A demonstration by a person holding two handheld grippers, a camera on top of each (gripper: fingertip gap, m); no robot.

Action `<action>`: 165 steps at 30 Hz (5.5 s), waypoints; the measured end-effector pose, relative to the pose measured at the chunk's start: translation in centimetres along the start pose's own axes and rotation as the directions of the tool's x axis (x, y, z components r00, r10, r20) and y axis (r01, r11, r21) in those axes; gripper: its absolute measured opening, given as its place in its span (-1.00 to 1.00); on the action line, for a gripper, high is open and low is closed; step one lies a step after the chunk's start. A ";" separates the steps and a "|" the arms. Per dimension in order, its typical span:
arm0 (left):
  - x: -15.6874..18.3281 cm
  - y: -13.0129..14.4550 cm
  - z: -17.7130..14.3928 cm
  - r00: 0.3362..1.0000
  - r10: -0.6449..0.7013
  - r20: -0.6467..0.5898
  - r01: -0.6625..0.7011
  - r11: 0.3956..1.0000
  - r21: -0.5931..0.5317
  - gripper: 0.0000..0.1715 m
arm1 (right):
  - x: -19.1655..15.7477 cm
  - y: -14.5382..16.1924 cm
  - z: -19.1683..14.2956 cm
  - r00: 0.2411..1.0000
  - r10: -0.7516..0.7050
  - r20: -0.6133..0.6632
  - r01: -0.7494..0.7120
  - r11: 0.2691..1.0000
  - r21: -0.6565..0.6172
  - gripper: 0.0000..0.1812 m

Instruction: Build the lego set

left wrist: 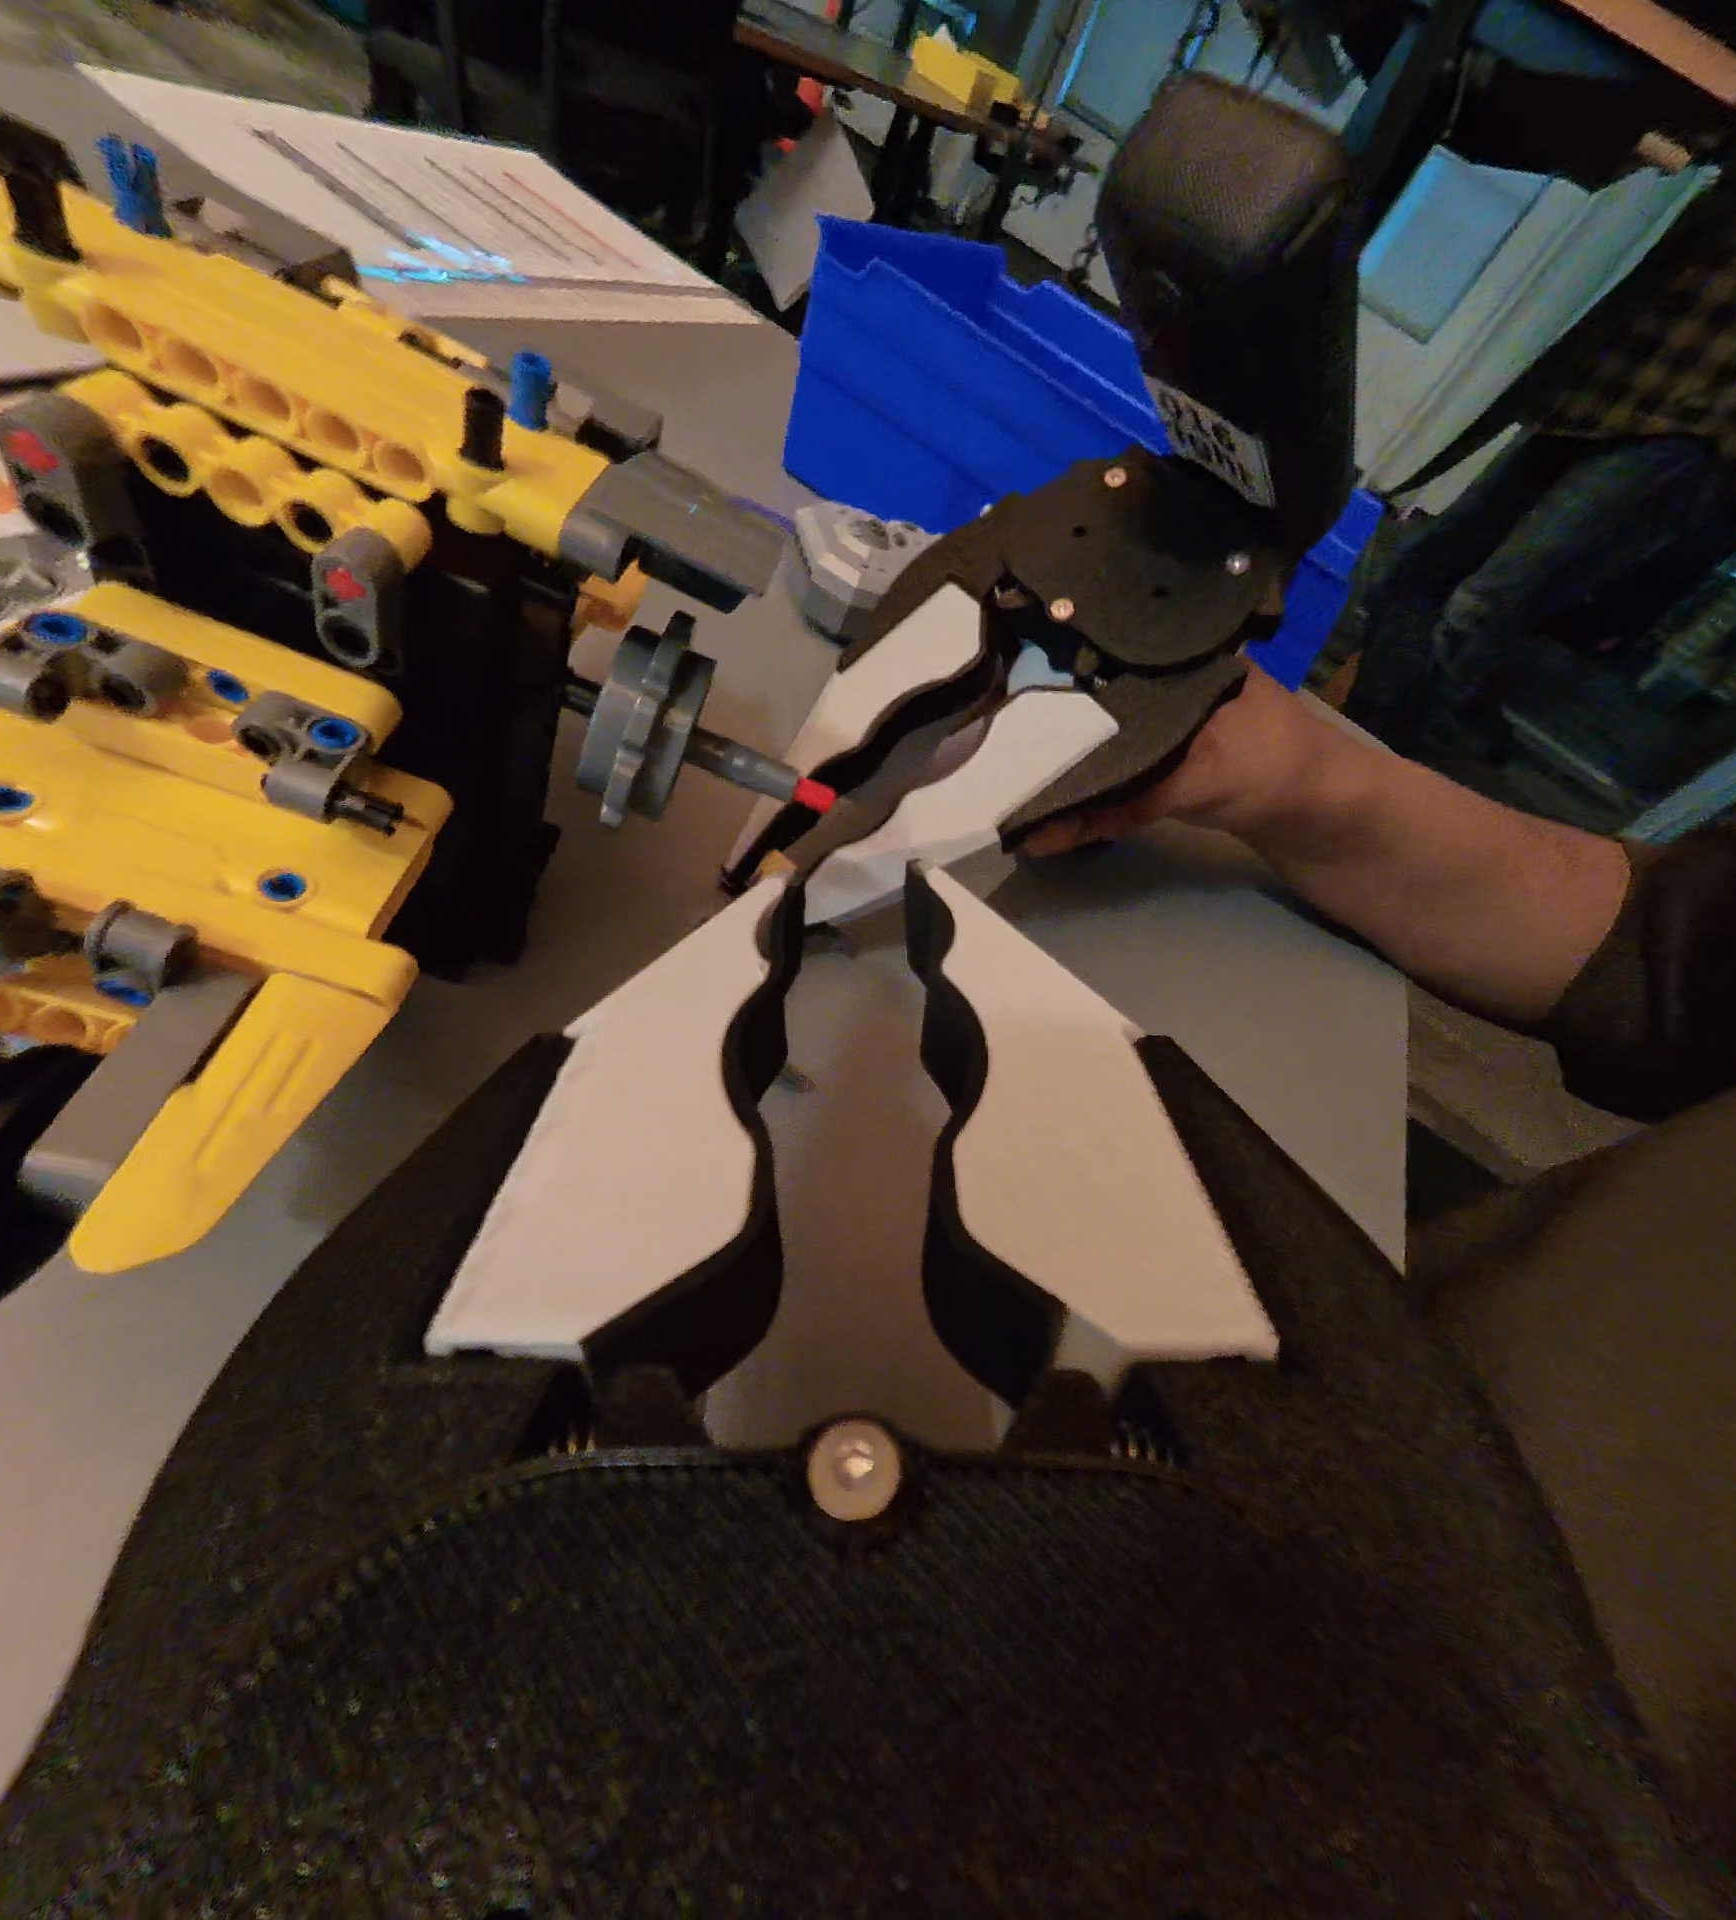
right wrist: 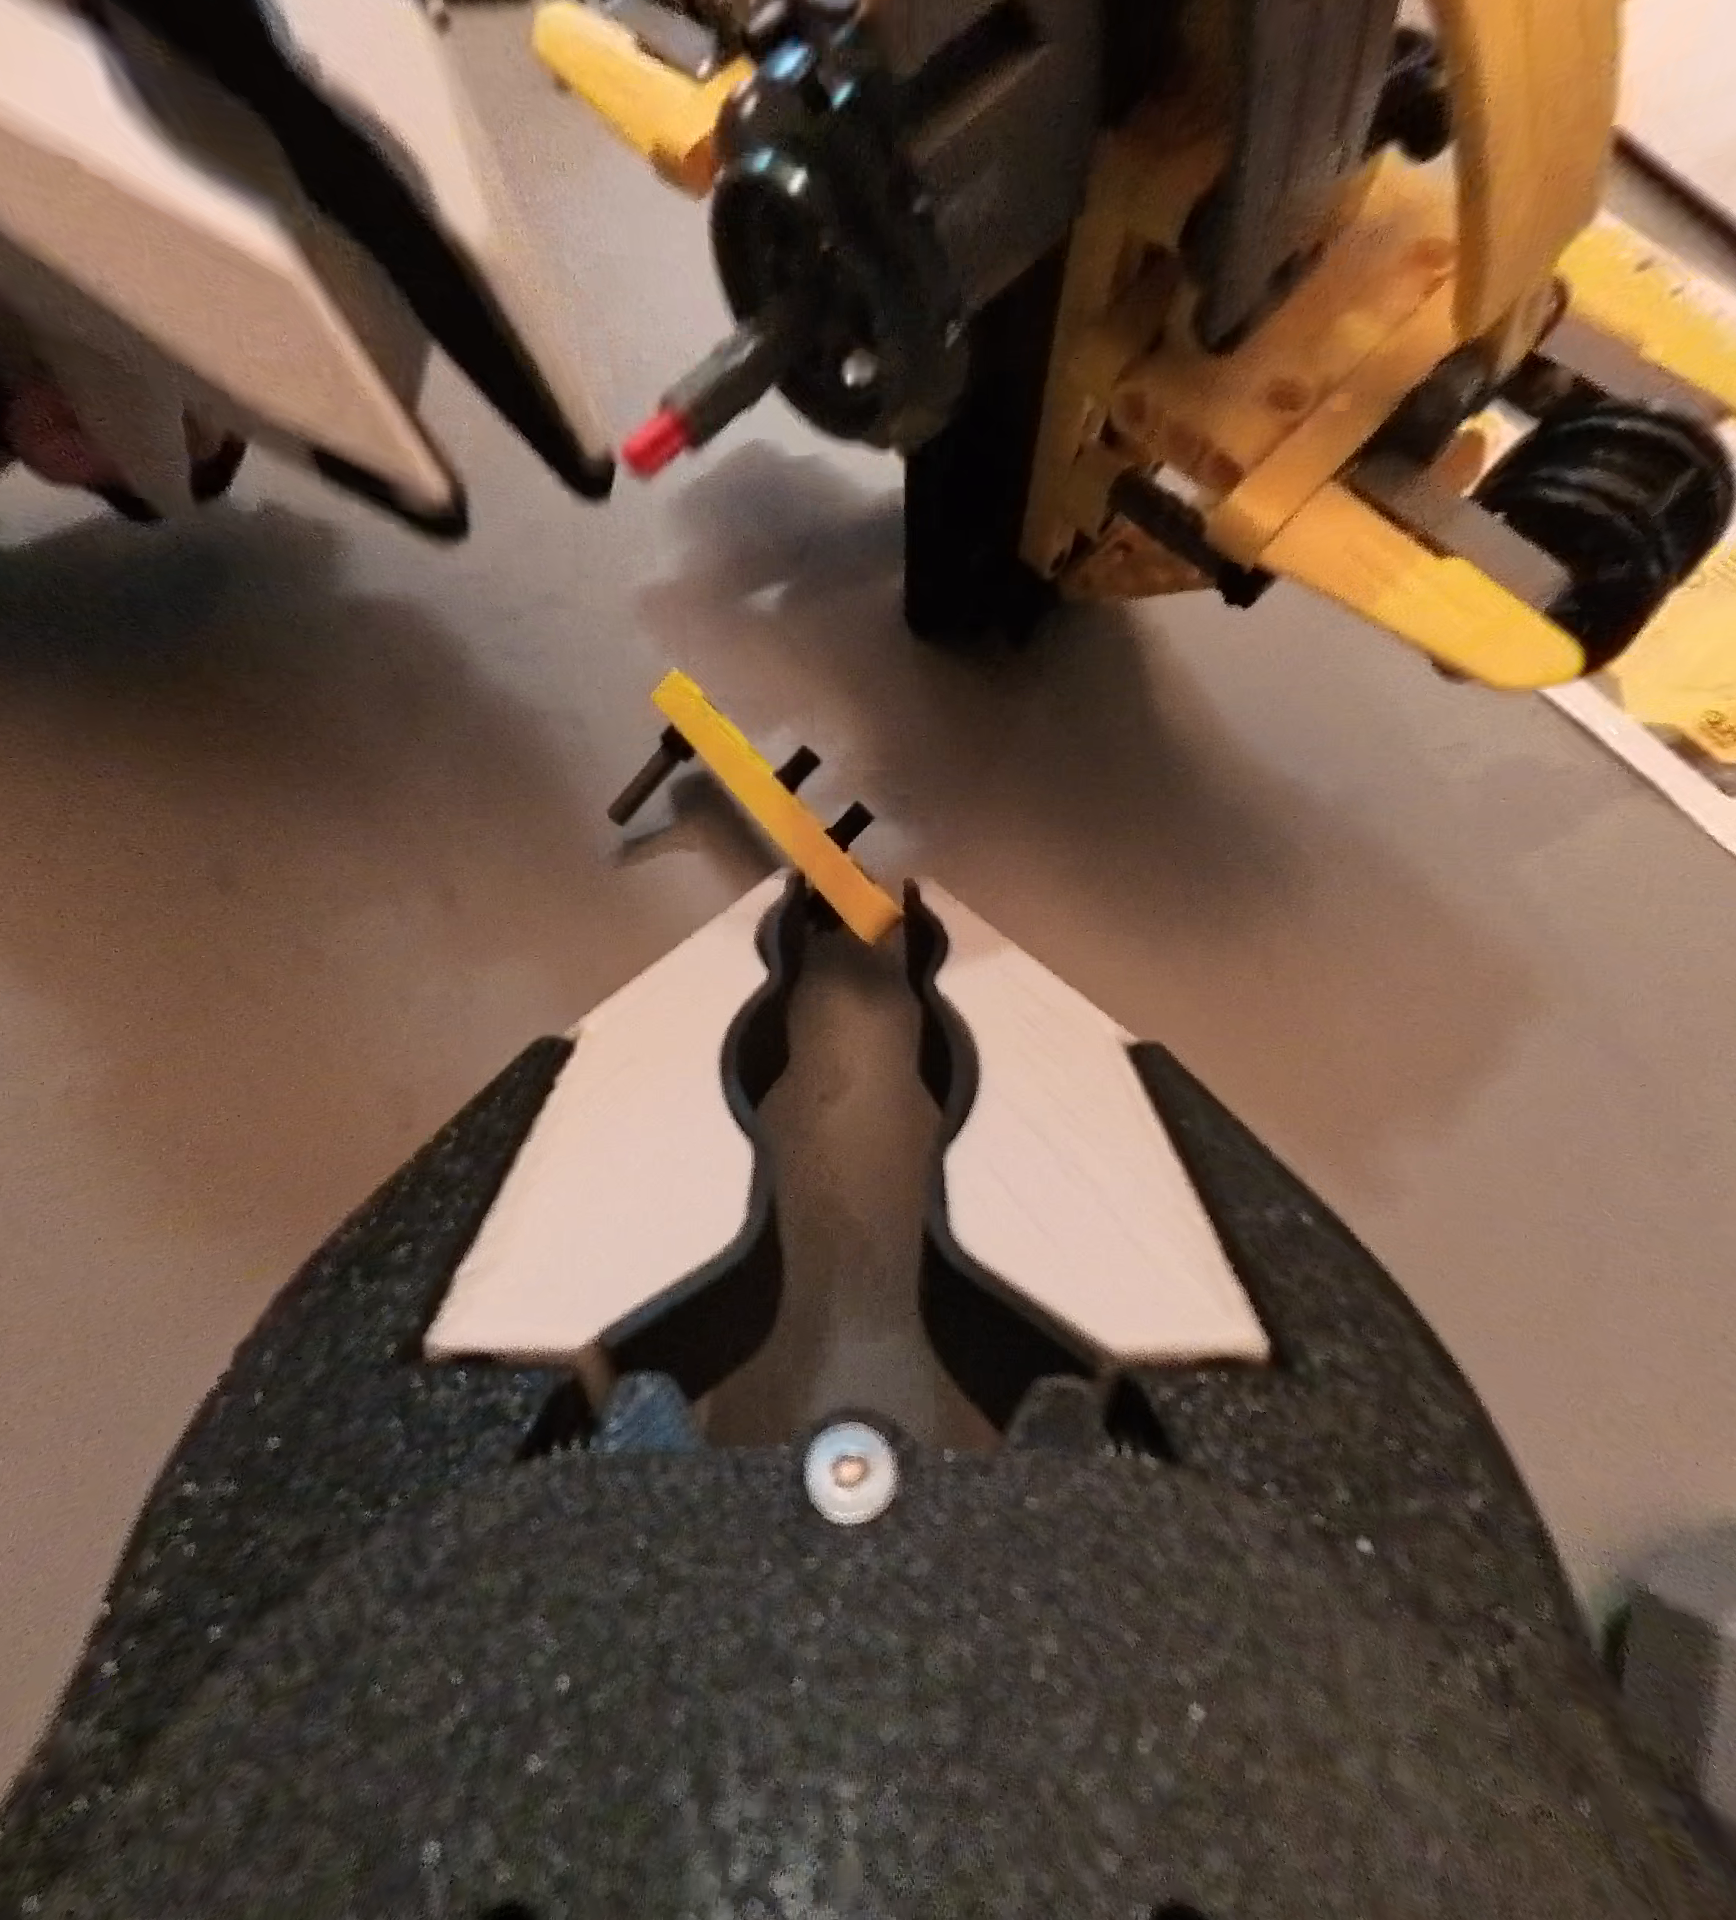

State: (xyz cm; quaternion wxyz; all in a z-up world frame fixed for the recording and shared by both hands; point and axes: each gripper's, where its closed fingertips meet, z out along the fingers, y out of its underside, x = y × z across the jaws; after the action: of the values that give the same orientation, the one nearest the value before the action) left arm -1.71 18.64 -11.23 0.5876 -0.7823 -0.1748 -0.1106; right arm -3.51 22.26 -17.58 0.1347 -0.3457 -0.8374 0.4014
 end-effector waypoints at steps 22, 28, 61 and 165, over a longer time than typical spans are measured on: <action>-5.3 3.5 0.8 0.894 0.232 0.384 -0.115 0.946 -0.303 -0.53 | 1.4 -2.2 2.1 0.923 0.284 0.258 -0.292 0.956 -0.010 -0.81; -5.6 3.9 0.3 0.850 0.406 0.335 -0.250 0.872 -0.421 -0.37 | 1.3 -2.1 2.0 0.922 0.282 0.265 -0.289 0.957 -0.014 -0.81; -6.5 4.2 0.2 0.855 0.416 0.311 -0.290 0.879 -0.380 -0.62 | 0.8 -0.5 2.1 0.993 -0.104 0.048 0.107 0.992 -0.066 -0.58; -6.2 3.1 0.1 0.798 0.526 0.295 -0.410 0.832 -0.374 -0.64 | 0.7 -0.9 2.4 0.962 -0.263 0.076 0.266 0.963 -0.040 -0.60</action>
State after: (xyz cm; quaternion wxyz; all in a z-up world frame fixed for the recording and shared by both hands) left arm -6.09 17.08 -16.34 0.4282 -0.8846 -0.0677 0.1716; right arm -5.68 20.98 -18.45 0.1492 -0.2197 -0.8900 0.3707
